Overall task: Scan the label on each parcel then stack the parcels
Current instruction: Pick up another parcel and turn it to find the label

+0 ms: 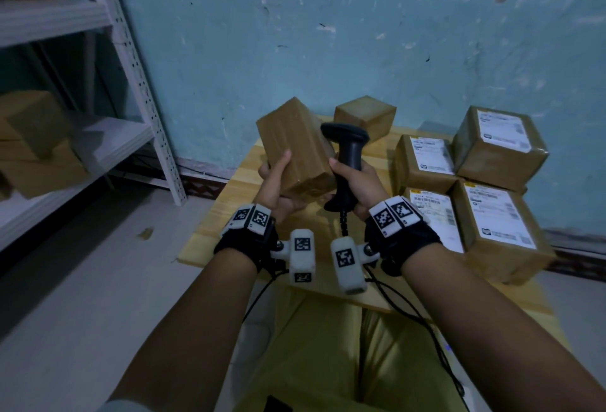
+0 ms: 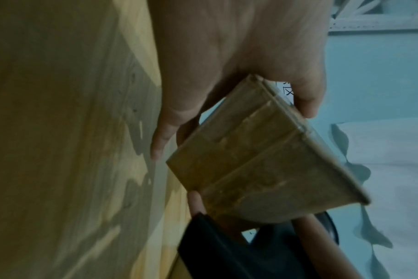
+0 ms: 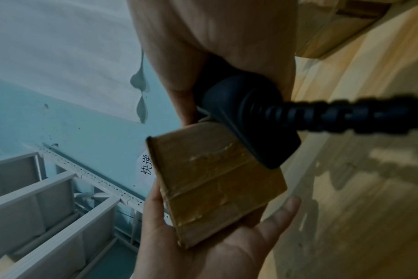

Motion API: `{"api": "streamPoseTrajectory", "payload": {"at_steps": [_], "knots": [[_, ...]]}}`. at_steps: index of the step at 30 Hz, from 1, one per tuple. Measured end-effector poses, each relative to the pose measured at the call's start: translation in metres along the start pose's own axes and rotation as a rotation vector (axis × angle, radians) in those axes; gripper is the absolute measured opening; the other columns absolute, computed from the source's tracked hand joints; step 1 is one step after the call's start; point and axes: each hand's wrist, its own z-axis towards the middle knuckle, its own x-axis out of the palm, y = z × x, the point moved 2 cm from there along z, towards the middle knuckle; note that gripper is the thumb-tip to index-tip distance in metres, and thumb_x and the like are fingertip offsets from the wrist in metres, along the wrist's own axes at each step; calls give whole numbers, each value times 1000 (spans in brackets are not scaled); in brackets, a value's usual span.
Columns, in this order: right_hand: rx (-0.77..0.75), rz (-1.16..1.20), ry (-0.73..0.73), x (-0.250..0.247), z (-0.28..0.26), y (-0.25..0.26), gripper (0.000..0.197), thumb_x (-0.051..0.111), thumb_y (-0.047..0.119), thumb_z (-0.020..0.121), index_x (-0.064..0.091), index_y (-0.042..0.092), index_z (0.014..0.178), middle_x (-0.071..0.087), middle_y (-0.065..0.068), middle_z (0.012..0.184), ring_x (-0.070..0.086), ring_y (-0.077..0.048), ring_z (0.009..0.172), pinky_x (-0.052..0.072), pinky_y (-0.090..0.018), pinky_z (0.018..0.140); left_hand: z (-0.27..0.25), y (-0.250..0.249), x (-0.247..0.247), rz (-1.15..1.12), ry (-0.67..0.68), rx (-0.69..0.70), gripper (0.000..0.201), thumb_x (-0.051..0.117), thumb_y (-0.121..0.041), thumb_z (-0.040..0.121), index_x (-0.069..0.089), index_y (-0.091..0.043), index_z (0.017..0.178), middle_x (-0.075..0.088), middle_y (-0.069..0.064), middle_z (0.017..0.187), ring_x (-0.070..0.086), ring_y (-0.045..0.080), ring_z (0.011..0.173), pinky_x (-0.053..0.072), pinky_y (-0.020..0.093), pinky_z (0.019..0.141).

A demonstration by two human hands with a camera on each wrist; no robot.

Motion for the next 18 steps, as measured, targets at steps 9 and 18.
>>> {"api": "streamPoseTrajectory", "payload": {"at_steps": [9, 18], "knots": [[-30, 29, 75, -5, -9, -3, 21, 60, 7, 88, 52, 12, 106, 60, -6, 89, 61, -20, 77, 54, -36, 66, 0, 2, -17, 144, 183, -48, 123, 86, -54, 37, 28, -30, 143, 48, 12, 141, 54, 30, 116, 53, 46, 71], [-42, 41, 69, -14, -9, -7, 14, 53, 5, 88, 56, 17, 94, 57, -11, 89, 56, -27, 86, 46, -42, 87, -10, -3, -16, 159, 246, 108, 79, 60, 7, 72, 26, -8, 142, 54, 18, 123, 57, 24, 96, 55, 46, 82]]}}
